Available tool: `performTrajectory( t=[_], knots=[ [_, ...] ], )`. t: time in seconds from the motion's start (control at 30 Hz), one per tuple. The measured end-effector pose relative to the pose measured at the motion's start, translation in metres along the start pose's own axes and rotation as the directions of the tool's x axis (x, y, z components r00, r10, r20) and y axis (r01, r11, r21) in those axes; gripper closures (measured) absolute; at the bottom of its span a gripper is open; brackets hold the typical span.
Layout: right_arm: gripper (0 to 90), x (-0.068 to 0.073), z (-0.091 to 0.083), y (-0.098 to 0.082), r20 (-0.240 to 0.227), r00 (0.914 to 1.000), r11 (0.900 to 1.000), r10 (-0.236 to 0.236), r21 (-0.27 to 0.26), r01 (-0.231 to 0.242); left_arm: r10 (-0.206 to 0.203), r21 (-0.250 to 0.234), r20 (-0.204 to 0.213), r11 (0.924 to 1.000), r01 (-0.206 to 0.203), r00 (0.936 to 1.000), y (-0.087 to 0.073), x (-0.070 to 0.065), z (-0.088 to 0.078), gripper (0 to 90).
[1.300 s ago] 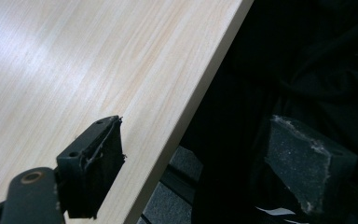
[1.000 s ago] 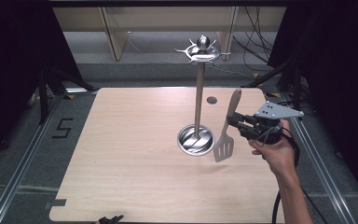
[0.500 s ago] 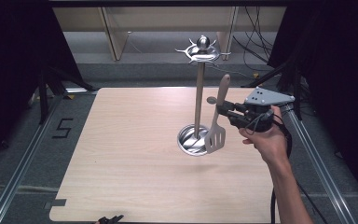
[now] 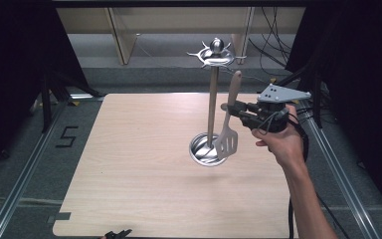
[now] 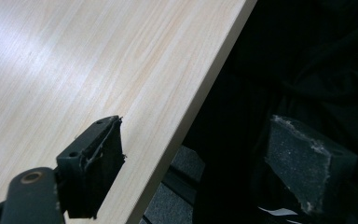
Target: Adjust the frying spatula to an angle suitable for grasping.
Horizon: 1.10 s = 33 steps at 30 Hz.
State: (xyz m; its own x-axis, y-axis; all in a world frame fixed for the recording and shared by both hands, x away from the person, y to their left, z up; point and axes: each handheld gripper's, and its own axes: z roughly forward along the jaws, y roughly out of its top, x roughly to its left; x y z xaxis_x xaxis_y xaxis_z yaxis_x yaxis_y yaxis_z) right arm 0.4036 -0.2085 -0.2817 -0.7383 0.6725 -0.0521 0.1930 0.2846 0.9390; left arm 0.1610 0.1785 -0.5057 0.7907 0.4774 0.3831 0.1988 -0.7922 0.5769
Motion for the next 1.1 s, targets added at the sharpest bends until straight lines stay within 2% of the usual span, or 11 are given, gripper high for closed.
performTrajectory(
  t=[0.27, 0.33, 0.37, 0.4, 0.47, 0.53, 0.57, 0.6, 0.7, 0.9, 1.1],
  knots=[
    [75.4, 0.001, 0.005, 0.007, -0.01, 1.0, 1.0, -0.001, 0.007, 0.001, 0.002, -0.003, -0.012, 1.0, -0.002, 0.9999, 0.0, -0.001, 0.001, 17.9],
    [75.4, 0.0, 0.009, 0.009, -0.022, 0.9997, 1.0, 0.004, 0.002, -0.004, 0.001, -0.004, 0.025, 1.0, -0.001, 0.9997, 0.0, 0.001, -0.002, 17.9],
    [75.4, -0.001, 0.009, 0.01, -0.017, 0.9999, 1.0, 0.0, 0.009, 0.001, 0.001, -0.002, 0.024, 1.0, -0.001, 0.9997, 0.0, 0.0, -0.002, 17.9],
    [75.4, -0.001, 0.01, 0.011, -0.009, 1.0, 1.0, -0.001, 0.013, 0.001, 0.002, -0.003, -0.012, 1.0, -0.002, 0.9999, 0.0, -0.001, 0.0, 17.9],
    [75.4, -0.003, 0.011, 0.012, -0.012, 0.9999, 1.0, -0.002, 0.017, 0.002, 0.002, -0.002, 0.01, 1.0, -0.002, 0.9999, 0.0, 0.0, -0.001, 17.9],
    [75.4, -0.004, 0.012, 0.012, -0.013, 0.9999, 1.0, 0.001, 0.015, -0.001, 0.002, -0.003, -0.01, 1.0, -0.002, 0.9999, 0.0, -0.001, 0.0, 17.9],
    [75.4, -0.004, 0.013, 0.012, -0.012, 0.9999, 1.0, -0.004, 0.016, 0.004, 0.003, -0.003, -0.009, 1.0, -0.003, 1.0, 0.0, -0.001, 0.0, 17.9],
    [75.4, -0.003, 0.014, 0.011, -0.021, 0.9996, 1.0, 0.018, 0.021, -0.018, 0.003, 0.0, 0.006, 1.0, -0.003, 1.0, 0.0, 0.0, 0.0, 17.9],
    [75.4, -0.005, 0.015, 0.011, -0.022, 0.9998, 1.0, 0.0, 0.02, 0.0, 0.003, 0.0, -0.007, 1.0, -0.003, 1.0, 0.0, -0.001, 0.0, 17.9],
    [75.3, -0.004, 0.019, 0.01, -0.028, 0.9992, 0.999, 0.03, 0.035, -0.029, 0.004, 0.003, 0.009, 1.0, -0.004, 1.0, 0.0, 0.0, 0.0, 17.9],
    [75.2, -0.006, 0.023, 0.009, -0.043, 0.9985, 0.999, 0.033, 0.035, -0.031, 0.004, 0.002, 0.01, 1.0, -0.004, 0.9999, 0.0, 0.0, 0.0, 17.9]
  ],
)
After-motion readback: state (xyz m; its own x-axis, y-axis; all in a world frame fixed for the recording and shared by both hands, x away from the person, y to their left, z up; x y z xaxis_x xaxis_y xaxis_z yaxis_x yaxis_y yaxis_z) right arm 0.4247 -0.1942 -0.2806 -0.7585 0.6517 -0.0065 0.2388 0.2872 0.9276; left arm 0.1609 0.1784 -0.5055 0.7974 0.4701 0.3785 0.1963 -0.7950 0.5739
